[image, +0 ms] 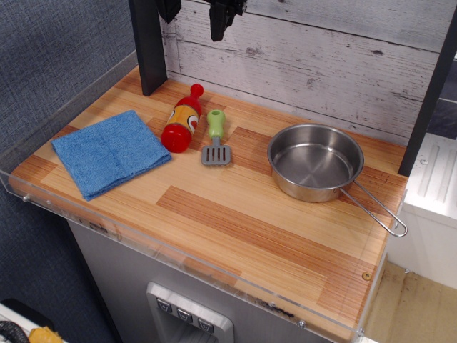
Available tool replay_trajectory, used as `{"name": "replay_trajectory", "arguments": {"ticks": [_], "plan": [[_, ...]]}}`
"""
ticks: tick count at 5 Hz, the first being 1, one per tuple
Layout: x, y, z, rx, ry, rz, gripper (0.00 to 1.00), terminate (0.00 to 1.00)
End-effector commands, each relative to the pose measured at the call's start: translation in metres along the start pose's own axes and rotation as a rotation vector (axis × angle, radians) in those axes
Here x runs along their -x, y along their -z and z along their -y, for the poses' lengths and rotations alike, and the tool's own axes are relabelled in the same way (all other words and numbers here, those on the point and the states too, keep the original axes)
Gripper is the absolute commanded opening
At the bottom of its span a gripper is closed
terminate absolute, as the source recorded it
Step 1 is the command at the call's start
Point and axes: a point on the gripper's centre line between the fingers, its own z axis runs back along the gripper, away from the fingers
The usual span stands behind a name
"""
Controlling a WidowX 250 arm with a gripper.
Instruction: Move the dishtowel from the left part of the table to the middle right.
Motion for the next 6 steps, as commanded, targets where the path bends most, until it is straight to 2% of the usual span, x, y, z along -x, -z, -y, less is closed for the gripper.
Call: {"name": "replay_trajectory", "arguments": {"ticks": [1,3,4,5,6], "plan": [[0.000,0.000,0.000,0.000,0.000,0.000,1.00,0.00],[0.008,-0.001,-0.012,-0.037,-0.045,-0.011,1.00,0.00],[0.019,0.001,-0.025,-0.044,-0.103,-0.043,1.00,0.00],[0.033,-0.001,-0.040,-0.041,-0.206,-0.064,1.00,0.00],[0.053,-0.002,-0.052,-0.051,-0.292,-0.111,1.00,0.00]]}}
